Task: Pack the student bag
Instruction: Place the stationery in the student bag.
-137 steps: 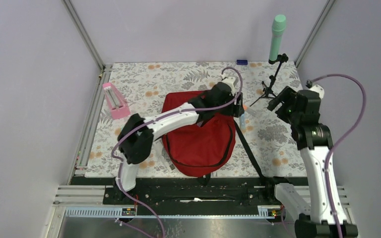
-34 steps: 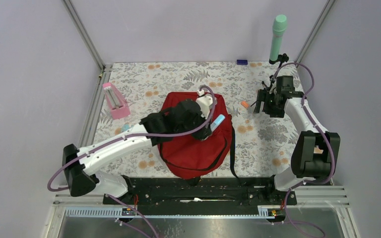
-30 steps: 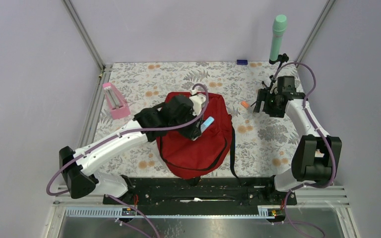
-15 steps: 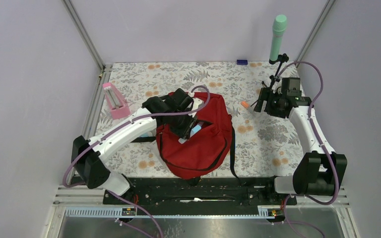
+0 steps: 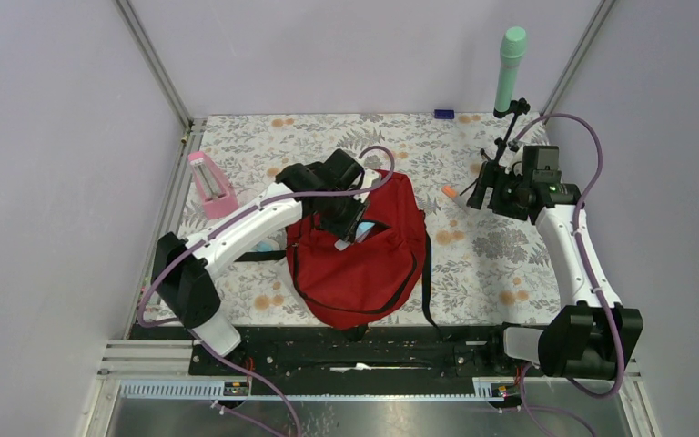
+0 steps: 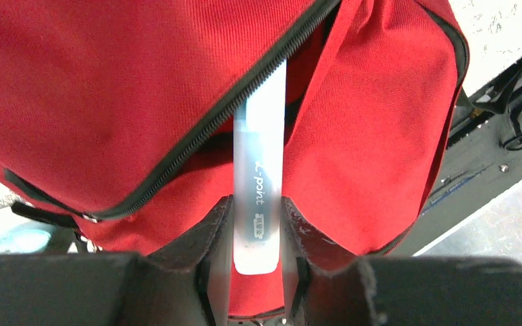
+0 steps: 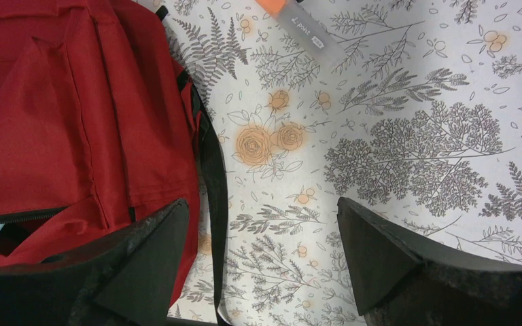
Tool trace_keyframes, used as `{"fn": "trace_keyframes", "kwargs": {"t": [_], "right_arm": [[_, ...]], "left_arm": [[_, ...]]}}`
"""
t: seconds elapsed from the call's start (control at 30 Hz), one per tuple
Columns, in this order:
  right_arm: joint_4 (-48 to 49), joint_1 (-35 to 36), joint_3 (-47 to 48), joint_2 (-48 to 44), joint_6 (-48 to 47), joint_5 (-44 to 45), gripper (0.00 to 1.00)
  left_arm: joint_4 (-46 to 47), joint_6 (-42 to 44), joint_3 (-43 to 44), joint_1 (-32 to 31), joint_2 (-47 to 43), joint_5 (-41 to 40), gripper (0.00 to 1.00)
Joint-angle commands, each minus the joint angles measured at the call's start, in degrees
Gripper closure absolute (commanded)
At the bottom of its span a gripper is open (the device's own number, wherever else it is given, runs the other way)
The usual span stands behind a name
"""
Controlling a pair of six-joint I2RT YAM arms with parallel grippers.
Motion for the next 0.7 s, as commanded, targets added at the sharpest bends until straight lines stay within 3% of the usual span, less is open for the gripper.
{"fn": "trace_keyframes", "kwargs": {"t": [0.0, 0.3, 0.67], "right_arm": [[-2.6, -0.2, 1.6, -1.8, -0.1, -1.5, 0.14], [-2.9, -0.2, 1.5, -3.4, 0.1, -1.5, 0.14], [-3.5, -0.2, 2.0, -4.0, -0.1, -1.3, 0.14]], "left_arm": [[1.5, 2.2, 4.6, 0.7, 2.7, -0.8, 0.90], [2.3, 6.7, 8.1, 0.7, 7.2, -3.3, 0.91], [14.5, 15.4, 2.9, 0.7, 5.9, -3.7, 0.94]]}}
